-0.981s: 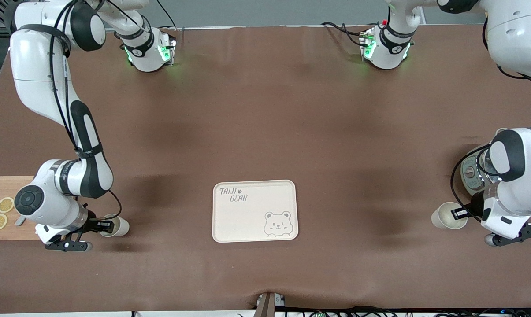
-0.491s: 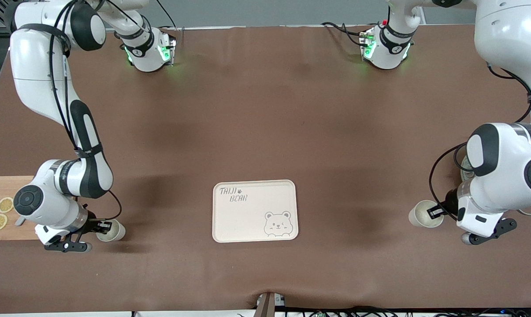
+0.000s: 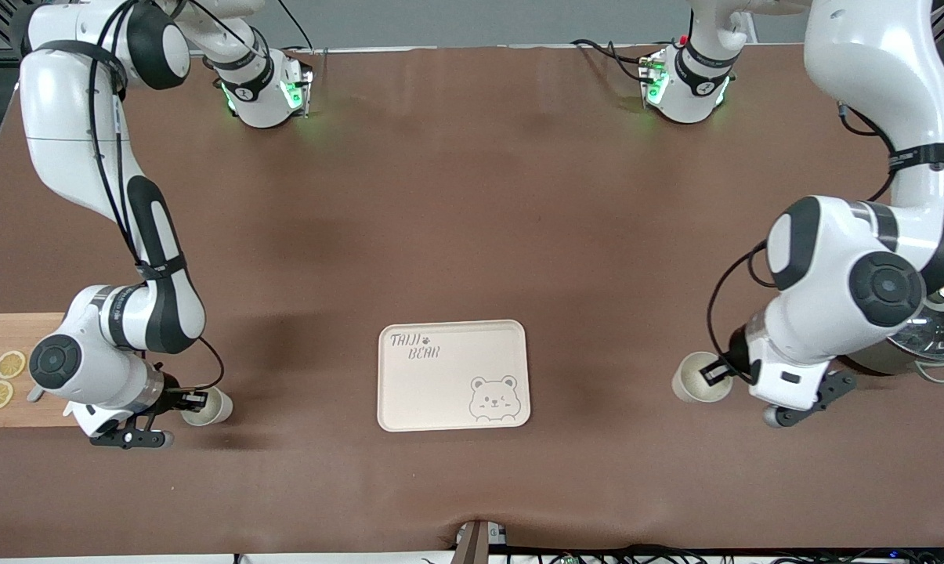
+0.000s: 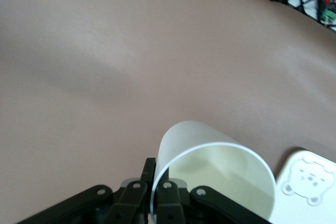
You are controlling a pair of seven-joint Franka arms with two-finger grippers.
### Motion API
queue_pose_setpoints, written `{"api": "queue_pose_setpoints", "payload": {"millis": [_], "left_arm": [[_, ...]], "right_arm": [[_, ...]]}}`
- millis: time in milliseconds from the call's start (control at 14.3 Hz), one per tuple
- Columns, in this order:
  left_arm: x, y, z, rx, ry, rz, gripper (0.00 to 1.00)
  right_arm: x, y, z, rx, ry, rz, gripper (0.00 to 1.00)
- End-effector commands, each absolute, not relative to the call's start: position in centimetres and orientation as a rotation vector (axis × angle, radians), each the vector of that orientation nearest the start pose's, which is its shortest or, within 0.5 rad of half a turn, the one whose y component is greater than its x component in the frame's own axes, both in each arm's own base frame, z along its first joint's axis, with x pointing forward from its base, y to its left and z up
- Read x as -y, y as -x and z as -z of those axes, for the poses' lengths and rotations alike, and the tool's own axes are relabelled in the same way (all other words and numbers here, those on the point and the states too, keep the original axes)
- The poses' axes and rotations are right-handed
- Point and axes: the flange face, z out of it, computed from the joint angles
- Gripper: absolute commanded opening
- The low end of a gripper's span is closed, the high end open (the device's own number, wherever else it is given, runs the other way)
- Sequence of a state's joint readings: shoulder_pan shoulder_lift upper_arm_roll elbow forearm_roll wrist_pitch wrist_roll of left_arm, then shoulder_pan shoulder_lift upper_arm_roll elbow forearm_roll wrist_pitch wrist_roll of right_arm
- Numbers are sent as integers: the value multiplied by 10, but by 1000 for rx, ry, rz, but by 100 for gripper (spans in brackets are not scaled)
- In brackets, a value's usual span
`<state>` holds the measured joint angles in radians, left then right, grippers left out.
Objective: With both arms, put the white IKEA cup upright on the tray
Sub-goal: 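Lift the white cups with both grippers off the table, then carry both white cups with both grippers over the bear tray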
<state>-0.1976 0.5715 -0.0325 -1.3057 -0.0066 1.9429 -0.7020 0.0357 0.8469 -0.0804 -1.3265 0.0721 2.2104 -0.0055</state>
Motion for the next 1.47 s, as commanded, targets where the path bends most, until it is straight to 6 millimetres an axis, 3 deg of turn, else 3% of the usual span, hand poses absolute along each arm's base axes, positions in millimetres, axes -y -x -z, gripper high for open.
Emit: {"api": "queue_pose_setpoints", "payload": {"millis": [0,140,561,701,1051,1402], "left_arm": [[198,-698,-420,802,3101,48,0],[227,-694,-418,843,3098,60,0],[309,-681,-379,996,3092,68,0],[332,-674,-370,1014,3099,76,0],[380,-661,-338,1091,3117,110,0],[409,-653,-303,1134,3135,142,0]], "right_arm": [[-9,-756,-270,-166,3101,0,0],[-43,-757,-287,-245,3094,-19,0],[-154,-744,-298,-448,3067,-17,0],[-191,-742,-312,-514,3050,30,0],[-241,-733,-311,-599,3014,75,0],[-287,-723,-299,-649,2971,141,0]]}}
